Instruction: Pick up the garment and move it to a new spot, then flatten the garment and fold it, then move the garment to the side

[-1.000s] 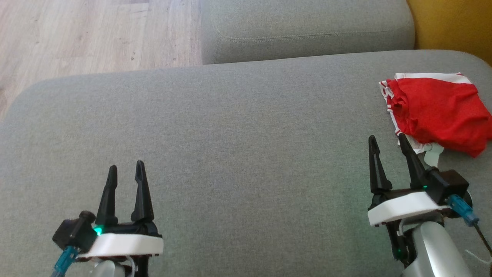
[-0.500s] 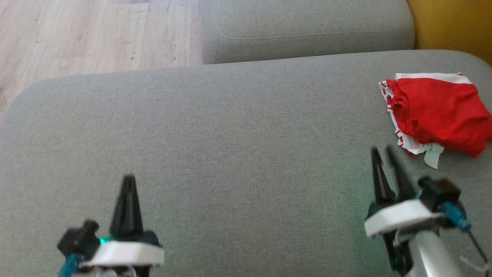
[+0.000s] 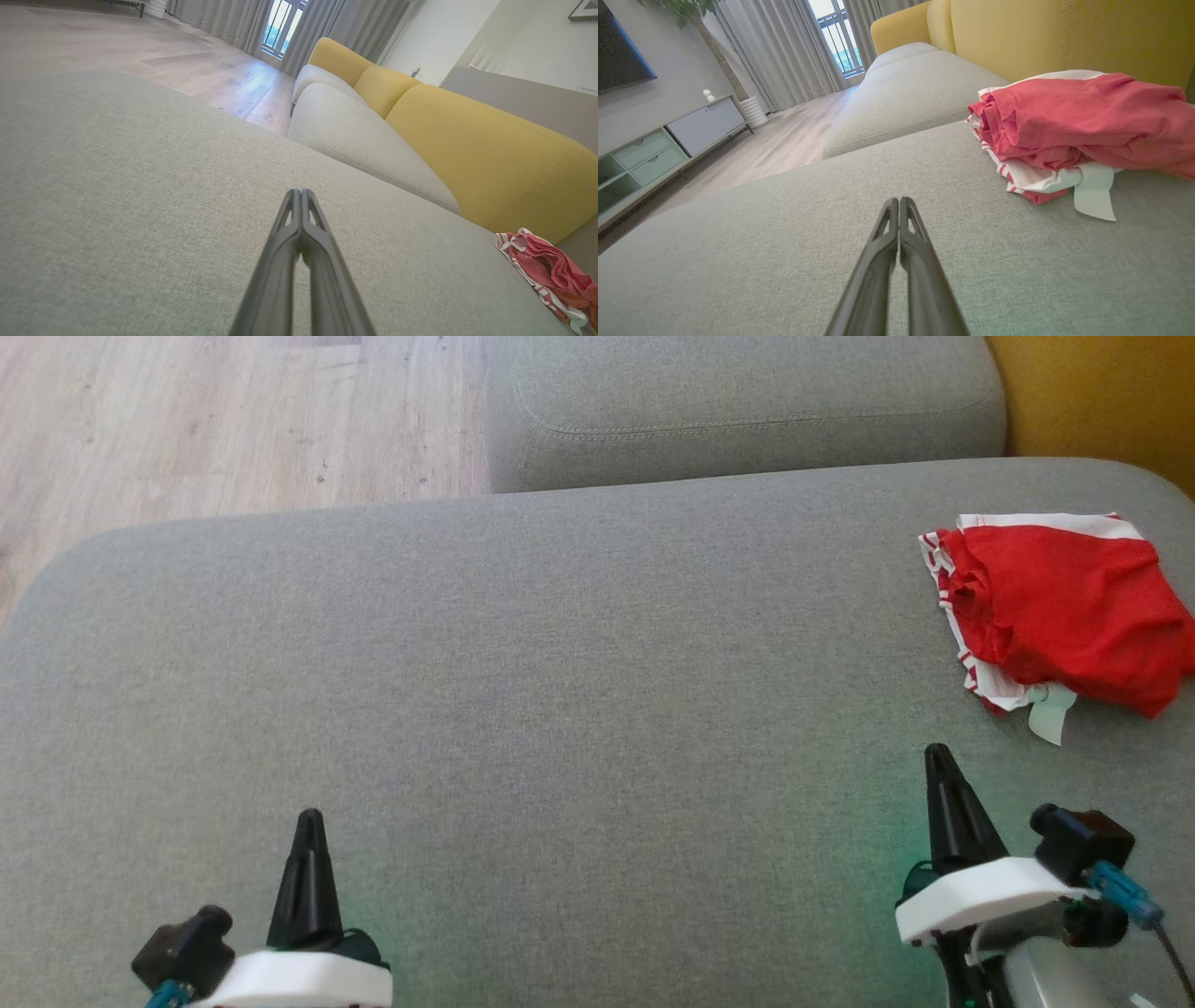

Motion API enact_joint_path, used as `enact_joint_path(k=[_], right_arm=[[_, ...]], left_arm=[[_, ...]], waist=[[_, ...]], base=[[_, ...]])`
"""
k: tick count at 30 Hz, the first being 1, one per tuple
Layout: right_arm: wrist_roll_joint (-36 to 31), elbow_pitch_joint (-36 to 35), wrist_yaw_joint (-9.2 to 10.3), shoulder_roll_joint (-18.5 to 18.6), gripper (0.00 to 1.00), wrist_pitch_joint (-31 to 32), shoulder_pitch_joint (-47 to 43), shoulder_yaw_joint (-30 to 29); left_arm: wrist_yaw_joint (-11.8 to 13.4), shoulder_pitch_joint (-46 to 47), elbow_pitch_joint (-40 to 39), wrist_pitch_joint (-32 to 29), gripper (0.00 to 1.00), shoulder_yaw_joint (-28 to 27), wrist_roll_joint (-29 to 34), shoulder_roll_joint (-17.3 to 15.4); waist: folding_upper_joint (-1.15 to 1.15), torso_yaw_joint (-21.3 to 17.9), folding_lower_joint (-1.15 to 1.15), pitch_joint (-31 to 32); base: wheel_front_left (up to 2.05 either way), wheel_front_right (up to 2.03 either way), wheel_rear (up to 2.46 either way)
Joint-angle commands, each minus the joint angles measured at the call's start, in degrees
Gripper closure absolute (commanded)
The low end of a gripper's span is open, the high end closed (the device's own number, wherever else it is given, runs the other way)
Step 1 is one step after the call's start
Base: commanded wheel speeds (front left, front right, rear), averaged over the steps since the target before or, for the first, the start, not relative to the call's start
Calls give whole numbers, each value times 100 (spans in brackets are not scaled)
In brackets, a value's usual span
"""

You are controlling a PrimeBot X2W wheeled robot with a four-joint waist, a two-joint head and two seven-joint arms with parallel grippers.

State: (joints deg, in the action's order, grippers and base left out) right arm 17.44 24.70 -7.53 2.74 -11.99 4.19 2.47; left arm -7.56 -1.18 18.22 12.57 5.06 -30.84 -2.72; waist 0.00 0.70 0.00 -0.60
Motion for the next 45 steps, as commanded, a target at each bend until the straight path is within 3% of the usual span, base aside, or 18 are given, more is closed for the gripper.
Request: enact_joint_path(k=[1,45], right_arm=[[192,-236,0,12,100,32,264,-46],[3028,-561,1,13,100,740,238,-378]], left_arm=[[0,277,-197,-28,100,-112,-148,-11],[3,455,-283,-747,100,-503,-2493,-26]], waist=[[0,-1,0,0],[0,-28,0,17]], base=[[0,0,0],[0,0,0]])
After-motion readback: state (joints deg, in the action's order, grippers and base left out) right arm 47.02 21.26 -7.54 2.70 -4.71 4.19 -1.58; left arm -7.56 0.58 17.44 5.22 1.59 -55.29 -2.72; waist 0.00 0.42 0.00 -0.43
